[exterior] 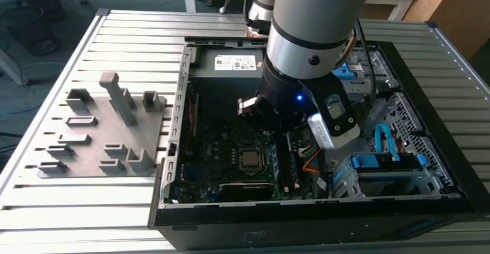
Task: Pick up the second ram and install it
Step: 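Insert the second ram into the second slot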
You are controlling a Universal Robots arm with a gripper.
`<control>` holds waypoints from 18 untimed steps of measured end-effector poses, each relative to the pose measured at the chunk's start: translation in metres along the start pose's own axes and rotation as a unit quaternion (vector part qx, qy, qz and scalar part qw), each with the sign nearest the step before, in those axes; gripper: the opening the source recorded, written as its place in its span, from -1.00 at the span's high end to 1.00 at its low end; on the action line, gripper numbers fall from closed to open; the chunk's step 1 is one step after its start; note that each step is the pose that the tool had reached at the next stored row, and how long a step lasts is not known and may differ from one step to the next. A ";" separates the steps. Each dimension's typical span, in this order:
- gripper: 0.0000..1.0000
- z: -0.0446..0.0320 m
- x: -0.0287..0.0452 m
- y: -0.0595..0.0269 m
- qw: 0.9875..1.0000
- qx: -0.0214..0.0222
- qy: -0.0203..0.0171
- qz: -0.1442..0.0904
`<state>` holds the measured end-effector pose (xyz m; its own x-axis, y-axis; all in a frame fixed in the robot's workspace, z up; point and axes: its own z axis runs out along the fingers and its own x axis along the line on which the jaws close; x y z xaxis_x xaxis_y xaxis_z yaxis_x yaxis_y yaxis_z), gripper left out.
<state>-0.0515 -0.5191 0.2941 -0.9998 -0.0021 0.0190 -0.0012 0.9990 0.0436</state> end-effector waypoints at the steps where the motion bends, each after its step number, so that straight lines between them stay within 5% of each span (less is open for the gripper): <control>1: 0.73 0.0002 -0.0011 0.0001 1.000 0.000 0.000 0.000; 18: 0.73 0.0077 -0.0276 0.0044 1.000 0.000 0.000 0.000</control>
<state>-0.0240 -0.5143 0.2861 -0.9998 -0.0020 0.0194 -0.0011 0.9990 0.0437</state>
